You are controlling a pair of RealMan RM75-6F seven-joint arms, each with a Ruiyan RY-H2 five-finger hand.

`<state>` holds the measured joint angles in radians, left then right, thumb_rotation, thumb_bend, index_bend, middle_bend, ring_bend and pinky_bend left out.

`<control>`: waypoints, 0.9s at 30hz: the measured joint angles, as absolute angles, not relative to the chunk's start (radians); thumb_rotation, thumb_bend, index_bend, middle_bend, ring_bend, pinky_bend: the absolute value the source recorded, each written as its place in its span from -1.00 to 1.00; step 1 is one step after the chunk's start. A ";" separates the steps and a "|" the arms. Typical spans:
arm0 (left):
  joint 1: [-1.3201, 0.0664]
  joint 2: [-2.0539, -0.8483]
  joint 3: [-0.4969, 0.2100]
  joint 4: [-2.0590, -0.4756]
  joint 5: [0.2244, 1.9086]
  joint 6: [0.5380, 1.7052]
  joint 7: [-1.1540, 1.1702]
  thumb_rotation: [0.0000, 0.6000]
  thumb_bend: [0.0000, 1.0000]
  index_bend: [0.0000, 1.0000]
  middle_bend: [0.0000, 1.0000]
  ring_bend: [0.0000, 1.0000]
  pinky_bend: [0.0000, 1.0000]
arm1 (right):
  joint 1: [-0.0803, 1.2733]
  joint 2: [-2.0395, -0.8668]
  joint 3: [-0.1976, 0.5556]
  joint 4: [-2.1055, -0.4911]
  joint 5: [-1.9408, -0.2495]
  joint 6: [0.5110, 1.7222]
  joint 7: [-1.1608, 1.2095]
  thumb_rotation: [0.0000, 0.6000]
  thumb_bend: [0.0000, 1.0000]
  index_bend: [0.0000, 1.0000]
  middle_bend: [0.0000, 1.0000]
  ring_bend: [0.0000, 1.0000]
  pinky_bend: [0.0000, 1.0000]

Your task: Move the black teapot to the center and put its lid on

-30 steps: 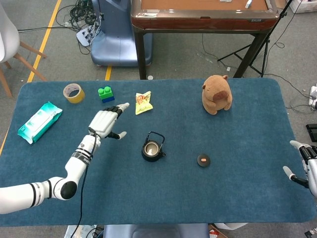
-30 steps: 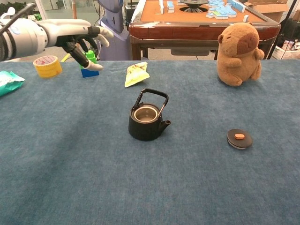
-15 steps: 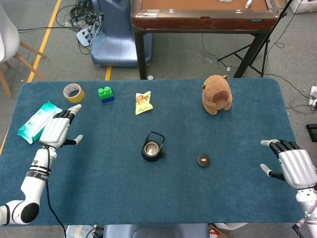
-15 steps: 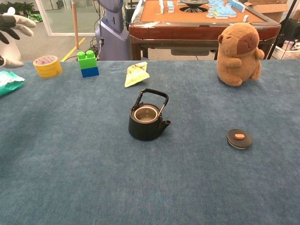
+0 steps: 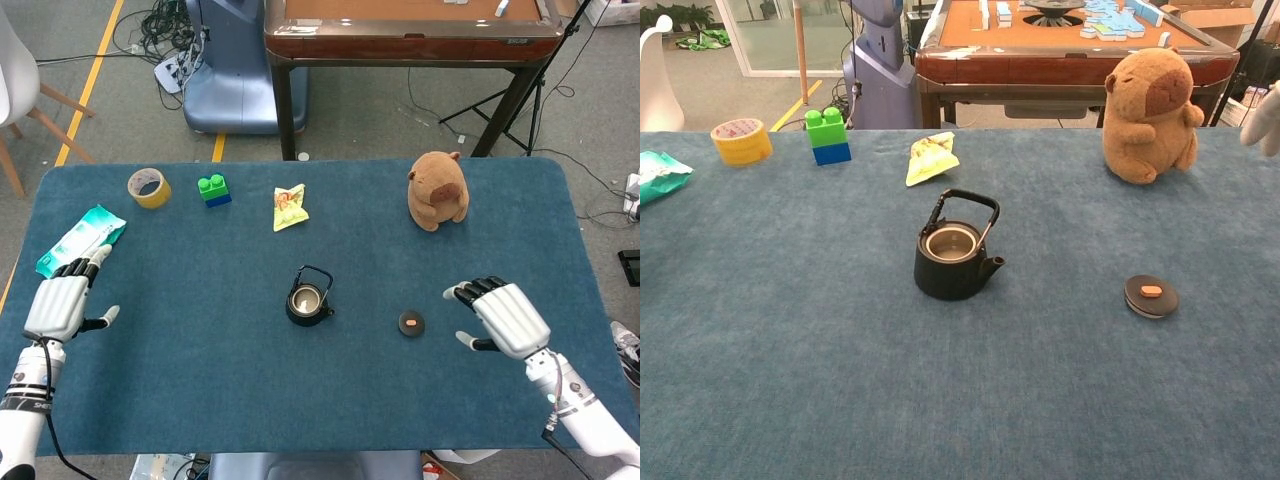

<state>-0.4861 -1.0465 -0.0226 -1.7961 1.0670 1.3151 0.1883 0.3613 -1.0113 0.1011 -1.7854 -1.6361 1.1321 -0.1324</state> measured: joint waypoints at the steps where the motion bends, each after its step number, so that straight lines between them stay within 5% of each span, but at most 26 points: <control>1: -0.475 -1.041 -0.022 -1.799 1.070 1.318 0.184 1.00 -0.50 -0.84 -0.76 -0.72 -0.66 | 0.374 -1.019 0.101 -1.783 -1.637 1.117 -0.135 1.00 -0.67 -0.32 -0.30 -0.39 -0.24; 11: -0.419 -1.013 -0.033 -1.819 1.083 1.309 0.155 1.00 -0.50 -0.84 -0.76 -0.72 -0.66 | 0.468 -1.100 0.085 -1.736 -1.581 0.959 -0.212 1.00 -0.67 -0.31 -0.54 -0.72 -0.43; 27: -0.377 -1.011 -0.065 -1.816 1.103 1.273 0.119 1.00 -0.50 -0.84 -0.76 -0.71 -0.66 | 0.521 -1.289 0.064 -1.539 -1.470 0.904 -0.385 1.00 -0.67 -0.32 -0.55 -0.77 -0.48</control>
<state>-0.3772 -1.0113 -0.0653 -1.8157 1.1031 1.2729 0.1187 0.5214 -1.2888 0.0640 -1.5391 -1.4696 0.9042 -0.3846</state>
